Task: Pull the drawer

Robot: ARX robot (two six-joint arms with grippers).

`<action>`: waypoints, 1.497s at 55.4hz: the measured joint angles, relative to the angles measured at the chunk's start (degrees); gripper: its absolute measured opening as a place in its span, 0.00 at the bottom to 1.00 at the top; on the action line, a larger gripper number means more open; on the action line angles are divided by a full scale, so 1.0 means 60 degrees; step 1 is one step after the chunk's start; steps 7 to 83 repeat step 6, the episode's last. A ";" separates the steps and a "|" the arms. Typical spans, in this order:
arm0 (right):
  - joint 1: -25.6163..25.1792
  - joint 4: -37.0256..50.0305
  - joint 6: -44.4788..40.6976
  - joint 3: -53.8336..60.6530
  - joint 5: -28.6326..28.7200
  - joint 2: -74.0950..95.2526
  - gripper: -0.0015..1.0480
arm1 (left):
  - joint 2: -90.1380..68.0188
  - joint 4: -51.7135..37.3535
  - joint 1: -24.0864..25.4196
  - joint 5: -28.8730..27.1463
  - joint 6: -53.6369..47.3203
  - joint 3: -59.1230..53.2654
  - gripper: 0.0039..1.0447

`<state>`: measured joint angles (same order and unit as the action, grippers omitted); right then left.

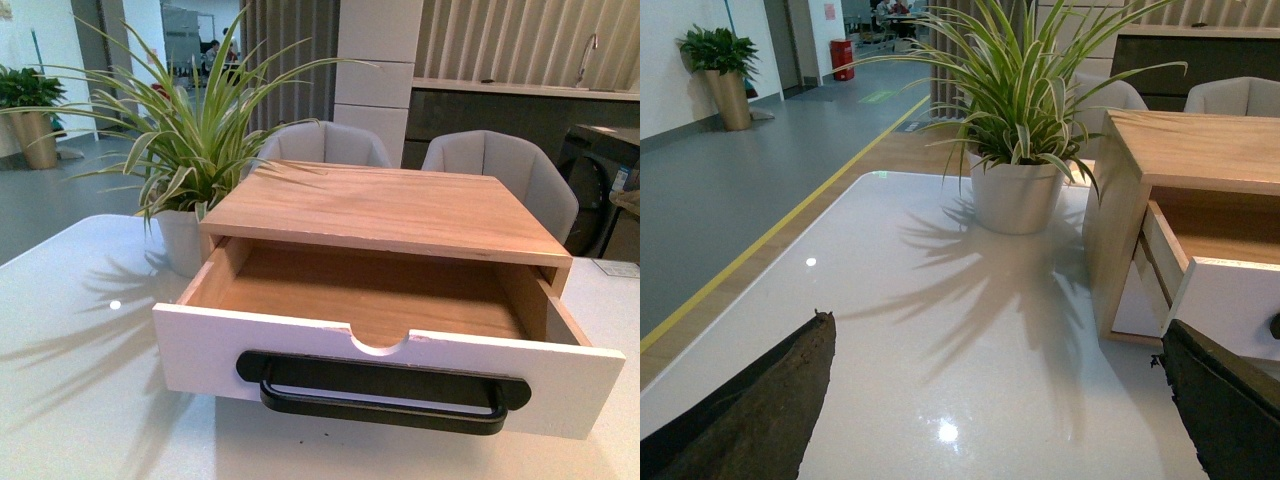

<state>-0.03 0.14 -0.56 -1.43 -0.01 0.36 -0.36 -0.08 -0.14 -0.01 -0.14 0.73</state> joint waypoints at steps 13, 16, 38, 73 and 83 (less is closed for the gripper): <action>0.0000 0.0000 0.0000 0.0000 0.0000 0.0000 0.91 | 0.0000 0.0000 0.0000 0.0000 0.0000 0.0000 0.93; 0.0000 0.0000 0.0000 0.0000 0.0000 0.0000 0.91 | 0.0000 0.0000 0.0000 0.0000 0.0000 0.0000 0.93; 0.0000 0.0000 0.0000 0.0000 0.0000 0.0000 0.91 | 0.0000 0.0000 0.0000 0.0000 0.0000 0.0000 0.93; 0.0000 0.0000 0.0000 0.0000 0.0000 0.0000 0.91 | 0.0000 0.0000 0.0000 0.0000 0.0000 0.0000 0.93; 0.0000 0.0000 0.0000 0.0000 0.0000 0.0000 0.91 | 0.0000 0.0000 0.0000 0.0000 0.0000 0.0000 0.93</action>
